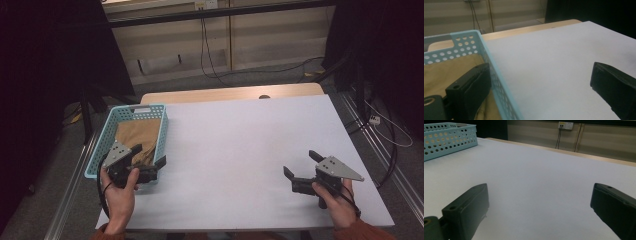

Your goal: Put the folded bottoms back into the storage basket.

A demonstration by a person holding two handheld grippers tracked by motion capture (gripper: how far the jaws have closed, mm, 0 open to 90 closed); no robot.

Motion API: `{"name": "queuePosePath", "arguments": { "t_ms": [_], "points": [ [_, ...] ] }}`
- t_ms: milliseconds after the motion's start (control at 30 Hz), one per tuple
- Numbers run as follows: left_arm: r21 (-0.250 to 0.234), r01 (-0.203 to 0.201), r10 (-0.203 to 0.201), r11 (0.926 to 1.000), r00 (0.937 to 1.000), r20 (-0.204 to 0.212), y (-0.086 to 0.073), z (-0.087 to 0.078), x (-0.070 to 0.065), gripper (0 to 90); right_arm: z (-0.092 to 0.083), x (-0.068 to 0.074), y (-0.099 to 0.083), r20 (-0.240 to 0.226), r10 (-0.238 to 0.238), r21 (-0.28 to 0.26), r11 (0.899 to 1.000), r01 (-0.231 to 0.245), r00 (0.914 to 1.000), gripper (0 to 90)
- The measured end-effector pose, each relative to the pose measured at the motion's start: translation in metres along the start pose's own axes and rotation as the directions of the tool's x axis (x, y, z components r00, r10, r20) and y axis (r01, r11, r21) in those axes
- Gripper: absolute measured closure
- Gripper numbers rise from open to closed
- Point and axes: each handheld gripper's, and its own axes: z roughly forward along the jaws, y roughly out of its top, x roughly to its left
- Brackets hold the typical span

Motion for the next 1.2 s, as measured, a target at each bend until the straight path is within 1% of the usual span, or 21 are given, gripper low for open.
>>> {"name": "queuePosePath", "arguments": {
  "t_ms": [100, 200, 233, 267, 300, 400, 467, 533, 667, 767, 833, 867, 900, 933, 967, 1000, 1033, 1067, 1100, 1167, 1200],
  "points": [
    [0.017, -0.019, 0.018, 0.9997, 0.9996, 0.021, 0.0, 0.006, -0.006, 3.8, 0.0, 0.0, 0.0, 0.001, -0.001, 0.0, 1.0, 0.001, 1.0, 1.7],
    [0.029, -0.031, 0.03, 0.9991, 0.999, 0.033, 0.0, 0.012, -0.011, 3.7, -0.001, -0.001, 0.0, 0.006, 0.0, -0.001, 1.0, 0.0, 1.0, 1.7],
    [0.03, -0.027, 0.026, 0.9992, 0.9993, 0.026, 0.0, 0.014, -0.013, 3.8, -0.001, -0.001, 0.0, 0.006, 0.002, 0.0, 1.0, -0.002, 1.0, 1.7],
    [0.03, -0.035, 0.034, 0.999, 0.9993, 0.013, 0.0, 0.016, -0.015, 3.9, -0.001, -0.001, 0.0, 0.007, 0.0, -0.001, 1.0, 0.0, 1.0, 1.7],
    [0.022, -0.032, 0.032, 0.9992, 0.9995, 0.005, -0.002, 0.019, -0.018, 3.8, -0.002, 0.0, -0.001, 0.006, -0.001, 0.0, 1.0, 0.001, 1.0, 1.7],
    [0.041, -0.046, 0.044, 0.9981, 0.9985, 0.032, -0.008, 0.024, -0.026, 3.8, -0.003, 0.0, -0.001, 0.005, -0.003, -0.001, 1.0, 0.003, 1.0, 1.7],
    [0.048, -0.043, 0.041, 0.9979, 0.9979, 0.05, -0.011, 0.026, -0.03, 3.8, -0.004, -0.001, -0.001, 0.009, 0.002, -0.001, 1.0, -0.002, 1.0, 1.7],
    [0.051, -0.05, 0.048, 0.9974, 0.9975, 0.052, -0.013, 0.027, -0.033, 3.8, -0.005, -0.001, -0.001, 0.011, 0.002, -0.002, 1.0, -0.002, 0.9999, 1.7],
    [0.049, -0.063, 0.06, 0.9968, 0.9959, 0.068, -0.016, 0.026, -0.039, 3.8, -0.007, -0.001, -0.002, 0.014, 0.001, -0.003, 1.0, -0.001, 0.9999, 1.7],
    [0.051, -0.065, 0.06, 0.9966, 0.9951, 0.078, -0.02, 0.028, -0.042, 3.8, -0.008, -0.002, -0.002, 0.021, 0.005, -0.001, 1.0, -0.005, 0.9998, 1.7],
    [0.056, -0.054, 0.05, 0.997, 0.9958, 0.077, -0.024, 0.03, -0.044, 3.8, -0.01, -0.002, -0.003, 0.025, 0.005, -0.001, 1.0, -0.005, 0.9997, 1.7],
    [0.062, -0.056, 0.051, 0.9965, 0.9959, 0.075, -0.025, 0.032, -0.045, 3.8, -0.011, -0.002, -0.003, 0.026, 0.005, -0.001, 1.0, -0.005, 0.9996, 1.7],
    [0.079, -0.061, 0.055, 0.995, 0.9957, 0.074, -0.026, 0.034, -0.045, 3.8, -0.012, -0.002, -0.003, 0.029, 0.008, -0.002, 1.0, -0.008, 0.9996, 1.7],
    [0.086, -0.055, 0.048, 0.9948, 0.9958, 0.078, -0.027, 0.035, -0.046, 4.2, -0.013, -0.002, -0.004, 0.033, 0.007, -0.003, 1.0, -0.007, 0.9994, 1.7],
    [0.083, -0.057, 0.05, 0.995, 0.9955, 0.08, -0.027, 0.035, -0.048, 4.7, -0.013, -0.003, -0.004, 0.035, 0.009, -0.003, 1.0, -0.009, 0.9994, 1.7],
    [0.081, -0.069, 0.064, 0.9943, 0.9952, 0.074, -0.028, 0.036, -0.05, 5.0, -0.014, -0.003, -0.004, 0.036, 0.009, -0.005, 1.0, -0.008, 0.9993, 1.7],
    [0.078, -0.067, 0.061, 0.9947, 0.9956, 0.072, -0.029, 0.037, -0.052, 5.0, -0.015, -0.003, -0.004, 0.037, 0.009, -0.005, 1.0, -0.009, 0.9993, 1.7],
    [0.082, -0.06, 0.053, 0.9949, 0.9951, 0.084, -0.031, 0.039, -0.053, 5.0, -0.015, -0.003, -0.004, 0.037, 0.009, -0.005, 1.0, -0.009, 0.9993, 1.7],
    [0.092, -0.061, 0.053, 0.9939, 0.9941, 0.095, -0.034, 0.042, -0.053, 5.0, -0.015, -0.003, -0.004, 0.037, 0.01, -0.005, 1.0, -0.01, 0.9993, 1.7],
    [0.109, -0.065, 0.056, 0.9919, 0.9943, 0.092, -0.037, 0.046, -0.052, 5.2, -0.015, -0.002, -0.004, 0.037, 0.005, -0.004, 1.0, -0.005, 0.9993, 1.7],
    [0.108, -0.049, 0.04, 0.993, 0.9953, 0.088, -0.038, 0.047, -0.05, 6.1, -0.015, -0.002, -0.004, 0.037, -0.003, 0.001, 1.0, 0.003, 0.9993, 1.7]
  ]
}}
